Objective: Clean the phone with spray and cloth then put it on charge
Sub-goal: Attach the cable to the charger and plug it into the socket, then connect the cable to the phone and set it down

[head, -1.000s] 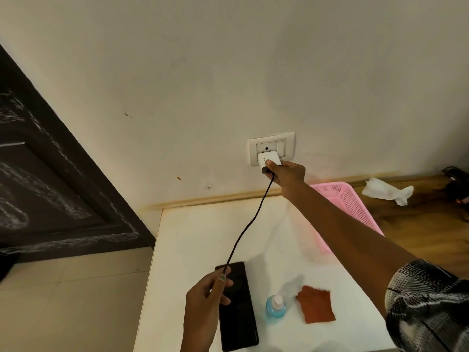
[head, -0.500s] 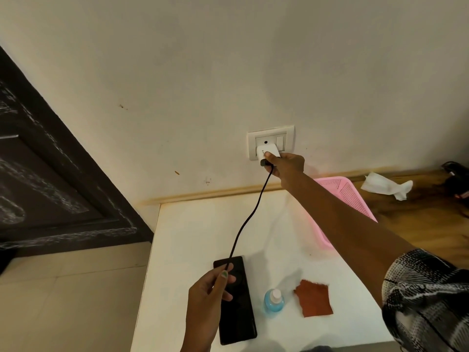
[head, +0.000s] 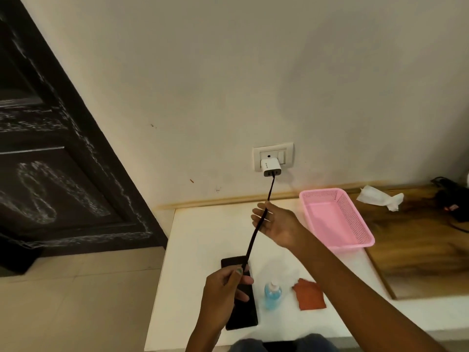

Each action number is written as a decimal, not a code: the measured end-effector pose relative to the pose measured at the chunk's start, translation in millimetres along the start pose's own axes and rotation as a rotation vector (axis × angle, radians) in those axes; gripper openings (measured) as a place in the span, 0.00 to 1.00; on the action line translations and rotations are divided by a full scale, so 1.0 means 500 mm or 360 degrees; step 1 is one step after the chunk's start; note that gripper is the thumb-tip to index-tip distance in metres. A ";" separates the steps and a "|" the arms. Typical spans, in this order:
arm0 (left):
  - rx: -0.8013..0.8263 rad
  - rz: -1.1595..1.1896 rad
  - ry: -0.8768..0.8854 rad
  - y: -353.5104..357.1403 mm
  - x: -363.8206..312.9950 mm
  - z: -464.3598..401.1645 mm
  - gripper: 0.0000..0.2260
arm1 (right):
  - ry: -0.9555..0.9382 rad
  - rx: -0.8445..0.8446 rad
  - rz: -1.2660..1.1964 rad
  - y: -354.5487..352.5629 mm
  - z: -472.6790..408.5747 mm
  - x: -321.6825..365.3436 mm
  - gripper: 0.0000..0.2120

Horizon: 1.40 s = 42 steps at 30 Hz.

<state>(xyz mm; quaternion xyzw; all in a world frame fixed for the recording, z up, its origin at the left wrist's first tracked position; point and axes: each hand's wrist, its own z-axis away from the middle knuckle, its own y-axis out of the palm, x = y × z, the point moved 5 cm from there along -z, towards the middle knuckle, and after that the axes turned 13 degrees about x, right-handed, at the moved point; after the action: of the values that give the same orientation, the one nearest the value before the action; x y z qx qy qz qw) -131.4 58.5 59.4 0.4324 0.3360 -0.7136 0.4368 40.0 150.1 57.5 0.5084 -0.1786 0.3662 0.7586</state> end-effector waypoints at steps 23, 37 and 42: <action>-0.0206 0.0073 -0.0267 -0.029 0.163 0.089 0.13 | 0.0370 -0.0161 0.0836 -0.060 0.252 -0.315 0.08; -0.0238 0.0242 -0.0517 -0.015 0.247 -0.049 0.07 | 0.0458 -0.0466 0.1636 -0.118 0.141 -0.360 0.17; -0.0281 0.0416 -0.0633 -0.031 0.281 -0.070 0.16 | 0.0450 -0.0465 0.1397 -0.129 0.130 -0.358 0.13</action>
<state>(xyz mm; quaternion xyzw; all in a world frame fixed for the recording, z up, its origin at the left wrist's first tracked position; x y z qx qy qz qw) -168.6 48.0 -80.9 0.2835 0.2457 -0.6901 0.6188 -25.3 10.5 -71.5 0.2184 -0.3210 0.6884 0.6127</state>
